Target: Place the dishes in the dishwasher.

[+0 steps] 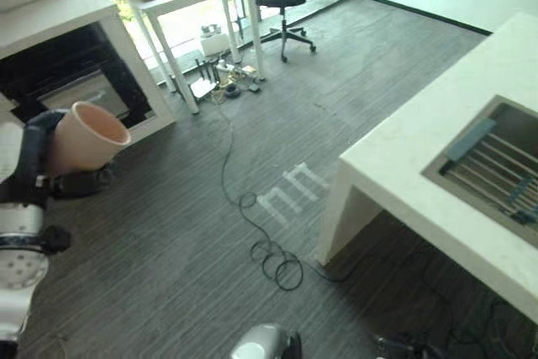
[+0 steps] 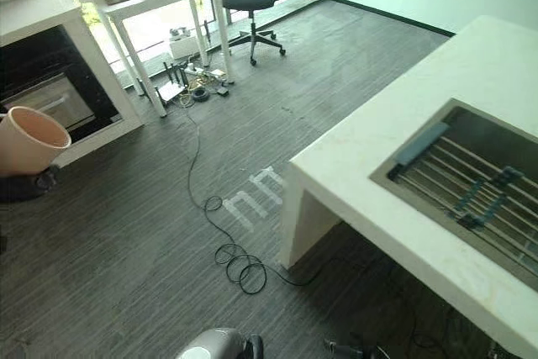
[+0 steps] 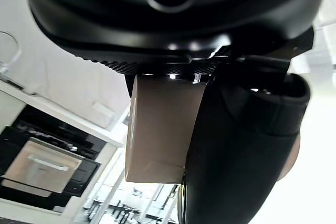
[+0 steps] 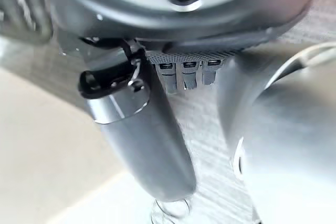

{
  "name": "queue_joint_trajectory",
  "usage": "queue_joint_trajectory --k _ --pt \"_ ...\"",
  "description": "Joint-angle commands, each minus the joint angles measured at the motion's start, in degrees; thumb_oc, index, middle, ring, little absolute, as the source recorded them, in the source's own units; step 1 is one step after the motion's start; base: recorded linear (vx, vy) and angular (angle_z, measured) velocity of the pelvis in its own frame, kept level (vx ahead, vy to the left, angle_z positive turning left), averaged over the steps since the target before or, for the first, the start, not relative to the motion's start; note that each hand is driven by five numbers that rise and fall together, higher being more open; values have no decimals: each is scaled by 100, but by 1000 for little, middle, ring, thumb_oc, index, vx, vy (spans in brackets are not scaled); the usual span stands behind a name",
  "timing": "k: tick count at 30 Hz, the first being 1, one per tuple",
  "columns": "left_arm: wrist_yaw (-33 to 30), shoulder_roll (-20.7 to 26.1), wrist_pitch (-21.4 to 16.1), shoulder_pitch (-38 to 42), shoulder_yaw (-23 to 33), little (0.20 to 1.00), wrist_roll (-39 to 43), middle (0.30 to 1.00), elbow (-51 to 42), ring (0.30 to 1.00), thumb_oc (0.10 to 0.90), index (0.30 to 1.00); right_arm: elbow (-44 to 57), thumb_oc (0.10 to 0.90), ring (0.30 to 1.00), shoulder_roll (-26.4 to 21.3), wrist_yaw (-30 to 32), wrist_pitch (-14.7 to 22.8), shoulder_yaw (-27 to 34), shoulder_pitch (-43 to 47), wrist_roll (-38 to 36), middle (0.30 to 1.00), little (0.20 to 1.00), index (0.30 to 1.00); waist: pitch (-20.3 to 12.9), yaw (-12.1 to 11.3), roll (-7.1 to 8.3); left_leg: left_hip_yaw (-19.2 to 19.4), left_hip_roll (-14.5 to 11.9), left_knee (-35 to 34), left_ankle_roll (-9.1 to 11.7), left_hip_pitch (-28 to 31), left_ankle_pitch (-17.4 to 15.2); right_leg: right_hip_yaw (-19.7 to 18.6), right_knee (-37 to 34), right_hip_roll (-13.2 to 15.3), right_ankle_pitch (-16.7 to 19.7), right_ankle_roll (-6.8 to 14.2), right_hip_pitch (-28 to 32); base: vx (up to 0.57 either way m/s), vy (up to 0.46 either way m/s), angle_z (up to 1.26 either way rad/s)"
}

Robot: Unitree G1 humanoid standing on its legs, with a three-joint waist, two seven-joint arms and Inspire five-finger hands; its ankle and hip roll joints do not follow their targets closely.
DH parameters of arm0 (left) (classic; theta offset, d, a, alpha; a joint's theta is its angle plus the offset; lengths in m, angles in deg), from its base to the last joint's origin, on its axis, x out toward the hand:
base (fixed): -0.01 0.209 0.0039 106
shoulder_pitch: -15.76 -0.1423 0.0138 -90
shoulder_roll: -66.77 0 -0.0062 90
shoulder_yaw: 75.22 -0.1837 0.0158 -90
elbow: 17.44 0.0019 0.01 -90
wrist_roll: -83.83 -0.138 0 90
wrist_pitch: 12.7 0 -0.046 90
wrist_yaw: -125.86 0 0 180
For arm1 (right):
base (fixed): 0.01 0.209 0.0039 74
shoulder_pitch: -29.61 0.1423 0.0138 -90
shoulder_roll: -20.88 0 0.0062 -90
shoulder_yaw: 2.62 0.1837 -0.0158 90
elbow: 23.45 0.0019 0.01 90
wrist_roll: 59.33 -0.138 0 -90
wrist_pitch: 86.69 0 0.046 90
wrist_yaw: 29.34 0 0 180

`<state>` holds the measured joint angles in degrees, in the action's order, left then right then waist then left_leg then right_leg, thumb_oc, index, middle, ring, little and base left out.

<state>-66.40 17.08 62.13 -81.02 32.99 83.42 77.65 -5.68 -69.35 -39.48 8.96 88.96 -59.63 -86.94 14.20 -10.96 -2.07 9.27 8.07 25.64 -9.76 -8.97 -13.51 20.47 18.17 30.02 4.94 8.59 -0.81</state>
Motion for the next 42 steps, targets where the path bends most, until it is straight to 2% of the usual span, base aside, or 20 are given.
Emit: queue_joint_trajectory --k 1,3,5,7,12,13,15,16,18,21,23,26,31,32,34,36,38,39,41,42 --pt "346 667 -747 1096 70 300 314 300 -357 300 400 300 213 800 900 -341 -59 504 -75 116 141 900 900 900 -63 539 -326 -1076 -504 -845 502 760 -184 -1165 -98 -1713 -1564 -78 241 158 238 301" --pt "395 495 -549 1350 -189 300 290 300 -597 300 400 300 294 800 900 -433 -118 665 -306 90 1110 900 900 900 -87 655 -211 -1288 -292 -845 424 709 -205 -1462 -98 -2212 -1669 -223 99 154 181 389" --pt "131 195 -461 1466 -550 300 100 300 -803 300 400 300 341 800 900 -564 -216 551 -560 98 945 900 900 900 -47 783 -35 -1391 -31 -845 394 692 -267 -1760 -98 -2732 -1687 -317 -242 220 79 197" --pt "-85 31 -531 1573 -767 300 -145 300 -736 300 400 300 300 800 900 -600 -253 364 -591 122 813 900 900 900 12 896 11 -1392 47 -845 413 757 -324 -1760 -98 -2890 -1464 -274 -651 241 -4 32" --pt "-199 -141 -283 1851 -960 300 -737 300 -741 300 400 300 167 800 900 -555 -220 51 -572 176 609 900 900 900 1 911 68 -1316 36 -845 486 868 -297 -1601 -98 -2840 -1441 -327 -675 202 -67 55" --pt "-249 -155 -178 1920 -1029 300 -831 300 -796 300 400 300 152 800 900 -568 -216 9 -571 198 625 900 900 900 -7 909 120 -1112 52 -837 559 1001 -121 -1570 -98 -2721 -1506 -383 -596 263 -33 6" --pt "-247 -159 -70 2005 -1077 300 -836 300 -889 300 400 300 170 800 900 -602 -188 21 -575 233 662 900 900 900 76 917 113 -879 27 -20 754 672 105 -1534 -98 -2675 -1570 -472 -460 197 -29 10" --pt "-189 -145 -7 2062 -1066 300 -799 300 -985 300 400 300 183 800 900 -651 -196 52 -550 265 517 900 900 900 159 900 118 -718 63 816 918 303 272 -1513 -98 -2619 -1578 -543 -380 119 -26 14" --pt "-53 -143 -62 2150 -1035 300 -774 300 -1034 300 400 300 174 800 900 -679 -300 219 -454 310 383 900 900 900 218 897 77 -549 -179 1159 1021 -214 353 -1397 -98 -2595 -1598 -619 -287 179 0 43" --pt "47 -128 -36 2079 -917 300 -829 300 -1057 300 400 300 169 800 900 -660 -368 328 -390 373 542 900 900 900 204 805 54 -519 -318 242 1069 -284 600 -1418 -98 -2591 -1793 -609 -149 366 127 32" --pt "-33 -227 -205 1881 -838 300 -1039 300 -986 300 400 300 131 800 900 -689 -366 183 -435 433 636 900 900 900 209 588 6 -703 -311 -796 1263 -513 1117 -1624 -98 -2734 -2041 -594 73 604 205 -57" --pt "-207 -511 -670 1703 -772 300 -1384 300 -933 300 400 300 24 800 900 -655 -169 34 -427 366 582 900 900 900 249 412 -57 -463 -368 -845 1374 -1046 1406 -1573 -98 -2849 -2179 -649 385 541 163 -103" --pt "-39 -643 -1210 1410 -432 300 -1487 300 -1121 300 400 300 -27 800 900 -512 -10 7 -283 303 -69 900 900 900 49 288 -74 -619 -359 -845 1099 -665 967 -1404 -98 -2857 -2300 -516 912 342 97 -78" --pt "70 -614 -1247 1423 -378 300 -1472 300 -1200 300 400 300 25 800 900 -448 -21 13 -238 240 -113 900 900 900 36 342 -42 -657 -339 -845 992 -482 776 -1343 -98 -2824 -1877 -353 1140 401 116 -56" --pt "209 -482 -1215 1554 -377 300 -1347 300 -1311 300 400 300 178 800 900 -281 32 150 -157 88 -39 900 900 900 66 579 -195 -905 -436 -845 687 -35 455 -1363 1716 -2862 -900 46 319 339 158 -30" --pt "225 -372 -1086 1658 -417 300 -1257 300 -1328 300 400 300 228 800 900 -208 47 256 -157 31 -39 900 900 900 104 695 -242 -969 -458 -845 576 234 308 -1205 2263 -2667 -796 57 -260 226 59 -24" --pt "172 -235 -988 1738 -444 300 -1211 300 -1310 300 400 300 230 800 900 -197 1 323 -139 -11 -9 900 900 900 137 793 -278 -967 -486 -845 540 436 194 -987 1998 -2408 -922 -47 -518 245 -60 -26" --pt "130 -176 -915 1809 -475 300 -1220 300 -1304 300 400 300 235 800 900 -200 -13 364 -116 -35 40 900 900 900 159 865 -256 -952 -484 -845 538 537 110 -933 1592 -2252 -910 -88 -593 370 -187 -50" --pt "23 35 -511 2119 -687 300 -1251 300 -1326 300 400 300 134 800 900 -307 -101 341 -59 35 96 900 900 900 261 1055 -135 -1059 -466 -845 625 983 -316 -998 -98 -1760 -649 -2 -875 551 -371 -15" --pt "-1 73 -442 2176 -734 300 -1247 300 -1318 300 400 300 115 800 900 -327 -104 317 -41 59 86 900 900 900 282 1083 -83 -1088 -434 -845 643 1049 -387 -1086 -98 -1618 -631 51 -1021 550 -426 -47"
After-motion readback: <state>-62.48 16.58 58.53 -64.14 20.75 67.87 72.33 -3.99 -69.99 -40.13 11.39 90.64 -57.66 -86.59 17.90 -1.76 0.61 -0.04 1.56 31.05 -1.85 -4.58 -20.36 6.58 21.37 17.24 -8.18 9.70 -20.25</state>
